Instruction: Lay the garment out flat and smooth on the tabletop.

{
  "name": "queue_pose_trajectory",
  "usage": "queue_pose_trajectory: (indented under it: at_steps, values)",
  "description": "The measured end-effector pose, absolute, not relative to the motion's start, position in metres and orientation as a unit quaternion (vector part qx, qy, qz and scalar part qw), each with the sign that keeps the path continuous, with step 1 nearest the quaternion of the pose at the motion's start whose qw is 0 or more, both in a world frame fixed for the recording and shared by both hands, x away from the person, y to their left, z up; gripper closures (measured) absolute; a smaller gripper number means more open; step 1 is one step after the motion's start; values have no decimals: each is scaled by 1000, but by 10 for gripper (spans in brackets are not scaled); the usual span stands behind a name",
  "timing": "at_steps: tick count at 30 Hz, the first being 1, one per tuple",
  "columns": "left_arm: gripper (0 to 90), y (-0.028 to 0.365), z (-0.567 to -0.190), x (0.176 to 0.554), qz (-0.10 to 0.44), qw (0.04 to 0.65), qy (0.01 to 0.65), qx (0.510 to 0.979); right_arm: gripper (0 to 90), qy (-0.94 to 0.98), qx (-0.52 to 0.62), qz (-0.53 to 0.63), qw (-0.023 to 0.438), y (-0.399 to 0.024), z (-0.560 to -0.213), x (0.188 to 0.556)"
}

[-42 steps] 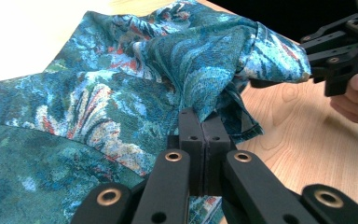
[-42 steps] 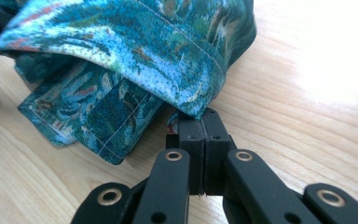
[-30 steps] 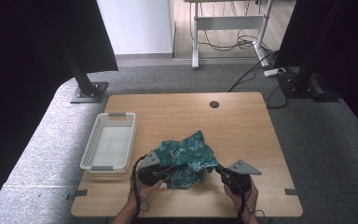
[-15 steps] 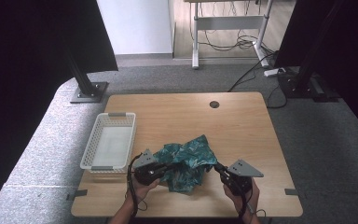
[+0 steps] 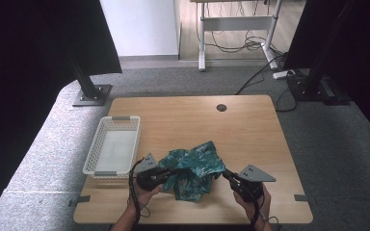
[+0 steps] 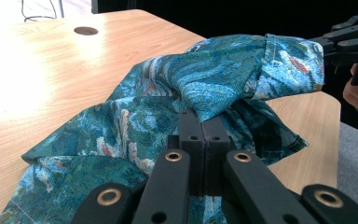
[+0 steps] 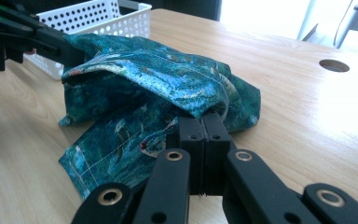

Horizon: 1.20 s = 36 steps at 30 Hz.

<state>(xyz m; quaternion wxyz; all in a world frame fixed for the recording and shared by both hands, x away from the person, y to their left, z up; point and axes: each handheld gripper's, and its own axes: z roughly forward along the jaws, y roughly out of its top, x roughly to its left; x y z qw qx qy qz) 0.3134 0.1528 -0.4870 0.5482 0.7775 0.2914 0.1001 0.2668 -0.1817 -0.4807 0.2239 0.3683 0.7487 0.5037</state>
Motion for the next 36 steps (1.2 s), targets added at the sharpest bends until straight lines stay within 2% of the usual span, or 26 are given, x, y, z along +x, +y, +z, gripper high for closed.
queue_pose_trajectory:
  at_steps: [12,24,36]
  values:
    - [892,153,-490,309,94,537,280,790,890,770,342,505,188,-192,-482,270]
    - [892,150,-479,303,107,524,255,806,890,771,332,514,176,-197,-478,268]
    - [892,150,-451,296,128,539,233,799,890,772,285,537,184,-203,-442,261]
